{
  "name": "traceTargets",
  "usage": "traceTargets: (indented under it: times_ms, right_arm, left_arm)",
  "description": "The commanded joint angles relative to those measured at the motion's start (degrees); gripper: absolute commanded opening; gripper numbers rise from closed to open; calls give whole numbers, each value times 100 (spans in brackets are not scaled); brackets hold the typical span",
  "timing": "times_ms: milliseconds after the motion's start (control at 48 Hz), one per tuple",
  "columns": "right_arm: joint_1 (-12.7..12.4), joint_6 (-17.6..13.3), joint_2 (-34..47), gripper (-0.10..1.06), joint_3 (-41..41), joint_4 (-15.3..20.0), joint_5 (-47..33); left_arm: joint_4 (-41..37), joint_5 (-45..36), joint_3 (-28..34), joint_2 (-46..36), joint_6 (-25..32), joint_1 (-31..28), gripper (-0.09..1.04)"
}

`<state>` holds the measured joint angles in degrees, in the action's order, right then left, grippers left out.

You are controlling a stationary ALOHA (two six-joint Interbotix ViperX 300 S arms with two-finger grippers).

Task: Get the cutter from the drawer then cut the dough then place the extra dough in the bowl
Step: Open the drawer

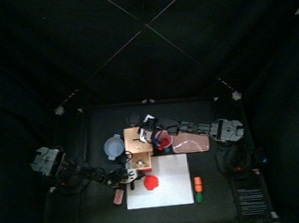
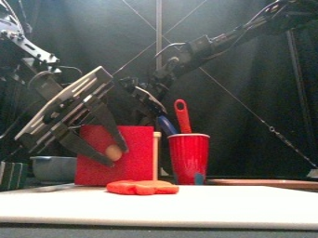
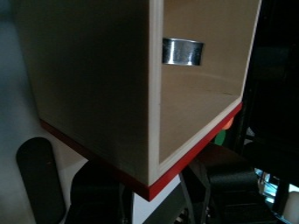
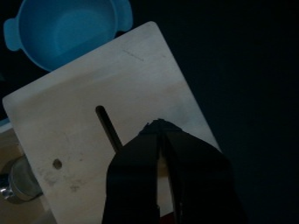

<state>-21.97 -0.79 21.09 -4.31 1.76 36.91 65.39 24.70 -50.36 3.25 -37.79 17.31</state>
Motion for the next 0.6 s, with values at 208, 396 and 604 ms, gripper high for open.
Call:
traceTargets:
  times_ms: [208, 396, 604]
  right_arm:
    - [-26, 18, -53, 3, -26, -9, 26]
    - [-26, 18, -62, 3, -123, -9, 26]
    - [44, 18, -97, 3, -281, -9, 26]
  left_arm:
    - [-141, 18, 62, -176, 18, 9, 88]
    - [-404, 18, 9, -466, 18, 9, 88]
    - [-492, -9, -281, -809, 0, 35, 88]
